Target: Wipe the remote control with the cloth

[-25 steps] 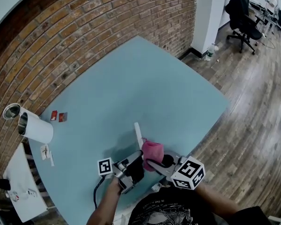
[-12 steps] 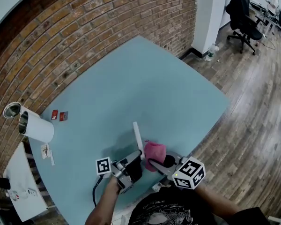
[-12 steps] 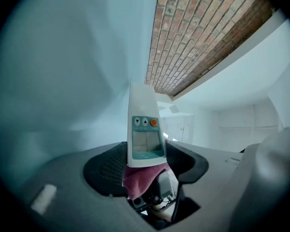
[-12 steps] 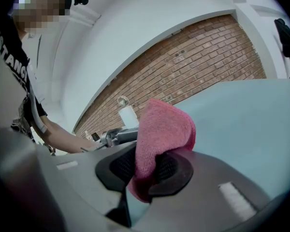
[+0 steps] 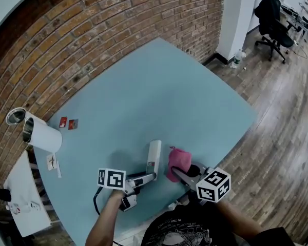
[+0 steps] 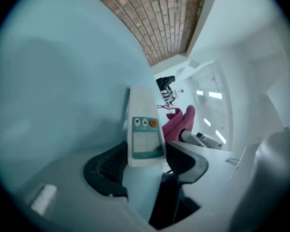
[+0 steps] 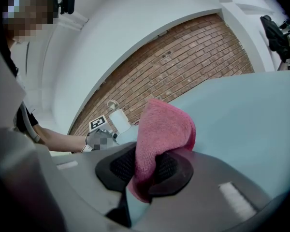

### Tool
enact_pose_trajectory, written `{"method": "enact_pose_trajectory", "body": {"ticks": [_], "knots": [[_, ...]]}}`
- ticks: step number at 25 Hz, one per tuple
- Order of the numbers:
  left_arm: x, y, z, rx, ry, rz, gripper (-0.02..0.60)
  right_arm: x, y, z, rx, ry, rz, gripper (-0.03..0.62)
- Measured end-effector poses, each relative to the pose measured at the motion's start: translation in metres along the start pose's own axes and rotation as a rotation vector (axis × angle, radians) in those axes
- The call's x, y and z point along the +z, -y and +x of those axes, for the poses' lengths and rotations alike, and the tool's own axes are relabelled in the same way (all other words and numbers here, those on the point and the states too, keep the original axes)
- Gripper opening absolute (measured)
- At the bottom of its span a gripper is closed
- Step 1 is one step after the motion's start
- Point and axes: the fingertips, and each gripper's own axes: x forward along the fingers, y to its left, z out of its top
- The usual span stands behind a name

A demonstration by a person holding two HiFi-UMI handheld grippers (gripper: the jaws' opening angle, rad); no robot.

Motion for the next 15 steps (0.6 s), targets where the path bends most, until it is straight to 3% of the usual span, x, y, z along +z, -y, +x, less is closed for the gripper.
{"method": "enact_pose_trajectory", "body": {"ticks": [8,15], "knots": [[-0.004,-0.019,-0.01,0.446,-0.306,0.564,0.249,0.002,0.002,0.006,0.011,0.0,0.008,0.066],[0.004,-0.024,-0.014,0.58,-0.366,0.8,0.255,0.002,0.0,0.004,0.001,0.002,0.01,0.066]]}}
